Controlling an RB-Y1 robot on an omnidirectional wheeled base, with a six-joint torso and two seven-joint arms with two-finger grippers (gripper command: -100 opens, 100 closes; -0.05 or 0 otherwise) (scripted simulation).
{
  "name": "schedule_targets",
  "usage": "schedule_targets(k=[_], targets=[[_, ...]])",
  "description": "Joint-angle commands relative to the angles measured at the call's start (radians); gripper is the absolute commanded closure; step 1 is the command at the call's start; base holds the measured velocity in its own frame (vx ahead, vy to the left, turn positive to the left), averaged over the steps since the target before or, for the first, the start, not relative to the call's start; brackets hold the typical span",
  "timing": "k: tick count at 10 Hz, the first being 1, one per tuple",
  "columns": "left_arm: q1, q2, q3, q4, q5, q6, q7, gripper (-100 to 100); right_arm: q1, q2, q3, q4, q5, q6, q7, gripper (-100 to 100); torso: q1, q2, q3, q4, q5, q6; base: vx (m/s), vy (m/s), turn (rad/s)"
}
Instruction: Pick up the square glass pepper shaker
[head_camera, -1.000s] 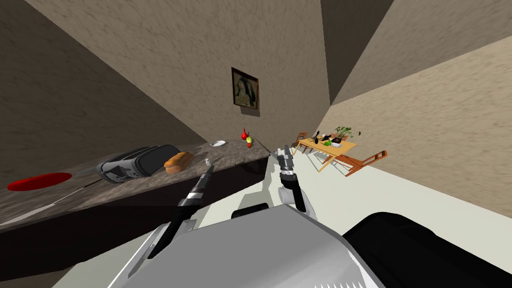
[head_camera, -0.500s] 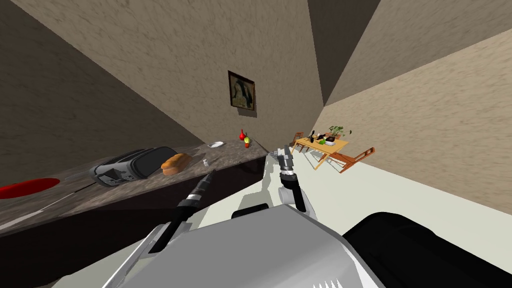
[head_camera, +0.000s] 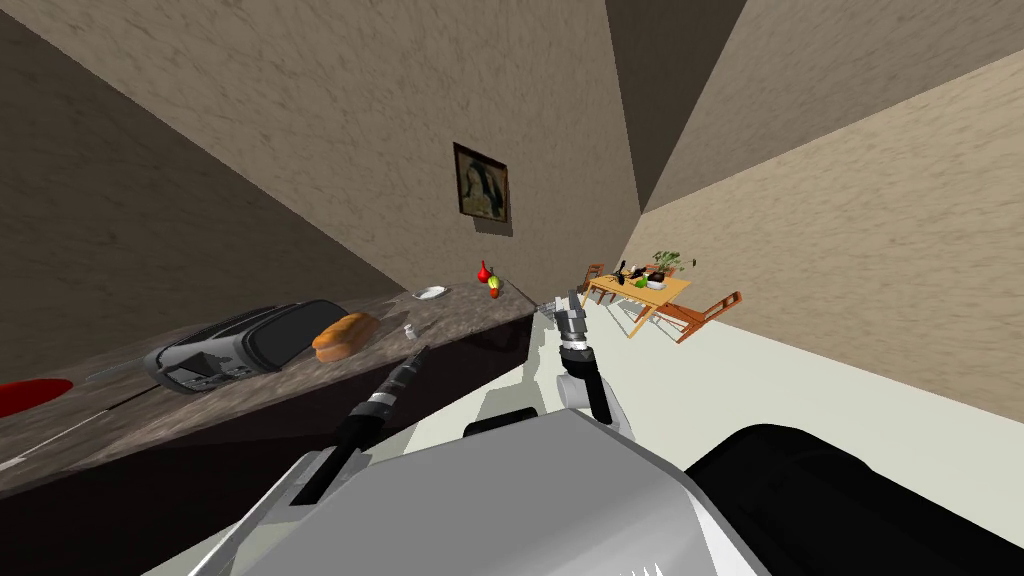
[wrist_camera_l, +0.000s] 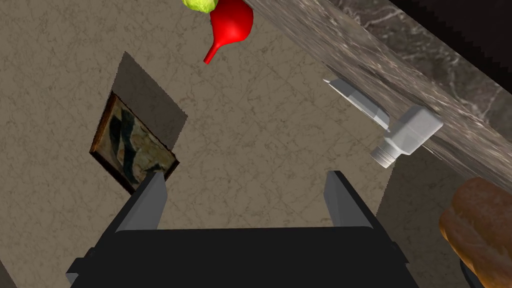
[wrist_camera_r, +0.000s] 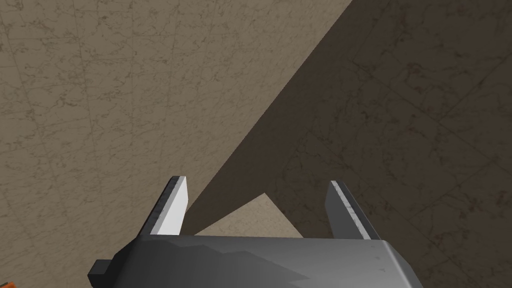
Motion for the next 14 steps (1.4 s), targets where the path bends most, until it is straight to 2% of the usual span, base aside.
schedule_targets(k=[1, 10, 11, 12, 13, 14], targets=[[0.002, 0.036, -0.002, 0.012, -0.016, 0.026, 0.007, -100, 0.000, 0.000, 0.000, 0.000, 0.000, 0.000, 0.000, 0, 0.000, 0.000, 0.000, 0.000, 0.000, 0.000, 0.121, 0.096, -0.083], [-0.038, 0.230, -0.023, 0.122, -0.121, 0.151, 0.062, -100, 0.000, 0.000, 0.000, 0.000, 0.000, 0.000, 0.000, 0, 0.000, -0.001, -0.001, -0.001, 0.000, 0.000, 0.120, 0.120, -0.076], [-0.044, 0.245, -0.026, 0.132, -0.132, 0.164, 0.070, -100, 0.000, 0.000, 0.000, 0.000, 0.000, 0.000, 0.000, 0, 0.000, -0.001, -0.001, 0.000, 0.000, 0.000, 0.129, 0.134, -0.093], [-0.045, 0.232, -0.025, 0.131, -0.125, 0.152, 0.063, -100, 0.000, 0.000, 0.000, 0.000, 0.000, 0.000, 0.000, 0, 0.001, -0.002, -0.001, -0.001, 0.000, 0.000, 0.061, 0.064, -0.023], [-0.046, 0.233, -0.025, 0.133, -0.126, 0.154, 0.065, 0, 0.000, 0.000, 0.000, 0.000, 0.000, 0.000, 0.000, 0, -0.003, 0.001, 0.000, 0.000, 0.000, 0.000, 0.011, 0.013, 0.001], [-0.096, 0.234, -0.017, 0.183, -0.146, 0.117, 0.075, -100, 0.000, 0.000, 0.000, 0.000, 0.000, 0.000, 0.000, 0, -0.006, 0.004, 0.002, 0.001, -0.001, 0.000, -0.057, -0.027, -0.106]])
